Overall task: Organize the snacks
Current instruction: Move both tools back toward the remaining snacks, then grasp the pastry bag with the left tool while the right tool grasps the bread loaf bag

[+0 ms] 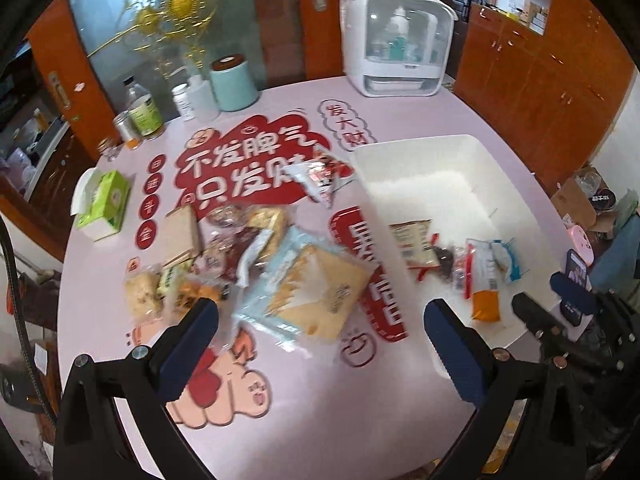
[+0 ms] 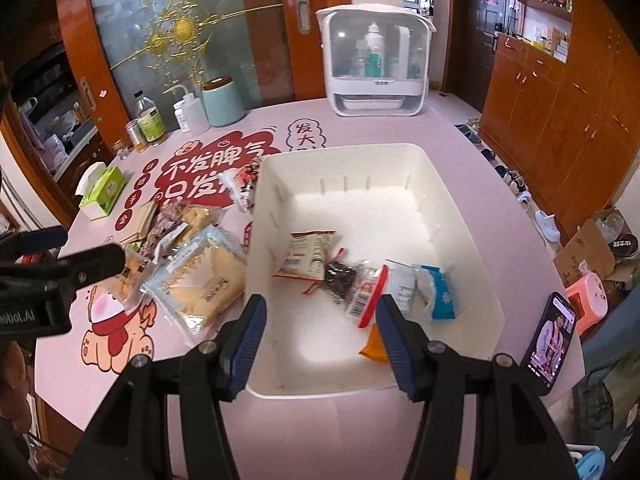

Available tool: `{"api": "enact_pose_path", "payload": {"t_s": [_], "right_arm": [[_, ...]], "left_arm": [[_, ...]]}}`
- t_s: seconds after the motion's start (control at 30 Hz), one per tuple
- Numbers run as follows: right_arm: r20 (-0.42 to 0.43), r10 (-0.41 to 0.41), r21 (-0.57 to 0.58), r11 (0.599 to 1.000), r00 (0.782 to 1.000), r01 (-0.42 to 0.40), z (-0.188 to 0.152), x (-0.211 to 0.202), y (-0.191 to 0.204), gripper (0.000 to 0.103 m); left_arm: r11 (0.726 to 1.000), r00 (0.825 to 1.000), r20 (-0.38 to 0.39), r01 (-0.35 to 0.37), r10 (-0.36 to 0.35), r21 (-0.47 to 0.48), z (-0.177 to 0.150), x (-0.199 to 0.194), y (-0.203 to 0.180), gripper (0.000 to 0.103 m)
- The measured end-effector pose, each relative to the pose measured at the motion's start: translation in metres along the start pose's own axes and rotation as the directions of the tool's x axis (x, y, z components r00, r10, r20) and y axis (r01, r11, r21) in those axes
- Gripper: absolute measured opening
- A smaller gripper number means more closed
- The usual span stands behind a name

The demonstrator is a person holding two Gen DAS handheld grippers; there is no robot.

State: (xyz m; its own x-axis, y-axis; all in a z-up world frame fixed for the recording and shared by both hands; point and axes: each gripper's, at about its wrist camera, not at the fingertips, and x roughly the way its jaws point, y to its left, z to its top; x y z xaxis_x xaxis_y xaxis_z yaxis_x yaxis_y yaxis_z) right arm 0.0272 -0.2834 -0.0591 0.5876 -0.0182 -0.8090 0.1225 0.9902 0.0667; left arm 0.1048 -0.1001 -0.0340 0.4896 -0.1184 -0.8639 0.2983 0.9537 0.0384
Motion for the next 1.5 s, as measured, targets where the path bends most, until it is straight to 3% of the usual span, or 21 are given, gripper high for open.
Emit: {"api": "enact_pose_path", "payload": {"t_s": [0.3,0.63,0.8,1.1,1.37,1.5], "right_arm": [[0.002,0.014,-0.073,0.997,1.0,-0.014,0.011,-0.005,0.059,0.057],[-0.059,0.096,-0.17,0.98,0.994,-0.104,0.019,0.012,0.146,0.057],[-0.103,0.116,-0.171,0.976,0.988,-0.133,0.026,0.031,0.181,0.057],[-0.15,0.127,-0.174,0.973,0.98,-0.153,0.073,0.094,0.237,0.057],[-0.22,0.195,-0.129,0.965,0.956,-0.226,0.113,0.178,0.28,0.057],[-0.271,0.202,-0.131,0.961,0.941,-0.244,0.122,0.221,0.3,0.057]], "left_arm": [[0.993,0.998,0.001,-0.059,0.06,-0.105,-0.04,-0.02,0.087,0.102],[0.938,0.982,-0.043,-0.191,0.186,-0.288,-0.084,-0.027,0.221,0.102],[0.925,0.979,-0.038,-0.201,0.199,-0.323,-0.088,-0.02,0.266,0.102],[0.946,0.989,-0.036,-0.144,0.14,-0.29,-0.056,0.044,0.294,0.102],[0.921,0.974,-0.111,-0.222,0.196,-0.321,-0.034,0.127,0.302,0.102],[0.907,0.972,-0.167,-0.216,0.165,-0.361,-0.032,0.162,0.309,0.102]]}}
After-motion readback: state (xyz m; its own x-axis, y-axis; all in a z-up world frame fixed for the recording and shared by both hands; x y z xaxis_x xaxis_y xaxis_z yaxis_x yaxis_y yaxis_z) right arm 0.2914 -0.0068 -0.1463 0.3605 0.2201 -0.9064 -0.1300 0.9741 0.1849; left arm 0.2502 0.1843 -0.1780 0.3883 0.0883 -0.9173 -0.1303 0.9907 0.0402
